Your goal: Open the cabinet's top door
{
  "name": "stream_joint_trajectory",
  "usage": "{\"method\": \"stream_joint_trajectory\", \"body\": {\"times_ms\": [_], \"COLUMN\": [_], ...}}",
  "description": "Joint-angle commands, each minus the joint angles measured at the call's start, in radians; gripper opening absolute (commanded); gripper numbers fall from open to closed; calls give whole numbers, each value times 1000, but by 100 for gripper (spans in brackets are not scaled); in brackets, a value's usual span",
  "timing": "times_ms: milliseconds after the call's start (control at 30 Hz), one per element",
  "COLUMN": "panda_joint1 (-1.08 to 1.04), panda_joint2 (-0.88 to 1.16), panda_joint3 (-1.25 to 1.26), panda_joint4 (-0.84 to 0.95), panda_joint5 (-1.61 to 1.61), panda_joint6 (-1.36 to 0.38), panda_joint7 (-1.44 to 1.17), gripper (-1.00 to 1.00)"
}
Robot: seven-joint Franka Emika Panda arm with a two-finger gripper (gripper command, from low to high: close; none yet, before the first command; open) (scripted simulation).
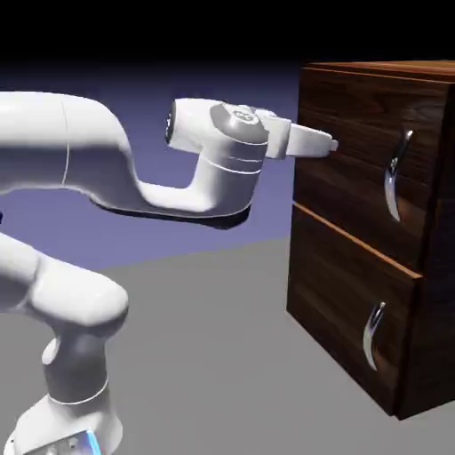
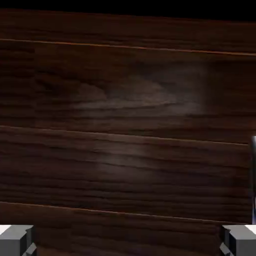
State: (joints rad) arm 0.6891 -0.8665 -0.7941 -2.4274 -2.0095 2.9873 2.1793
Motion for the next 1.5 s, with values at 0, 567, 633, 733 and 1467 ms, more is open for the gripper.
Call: {"method": "stream_joint_trajectory", "body": {"times_ms": [0,567,633,733,1467], "panda_joint1": [15,264,293,400,-135], "panda_joint2": [-6,-116,-128,-100,-120], "panda_joint3": [-17,-309,-344,-405,61], "panda_joint4": [8,149,166,244,-218], "panda_joint5": [-44,-783,-870,-881,-492], "panda_joint6": [-1,-19,-22,-36,-391], "panda_joint7": [31,560,622,628,553], "gripper": [100,100,100,100,-100]}}
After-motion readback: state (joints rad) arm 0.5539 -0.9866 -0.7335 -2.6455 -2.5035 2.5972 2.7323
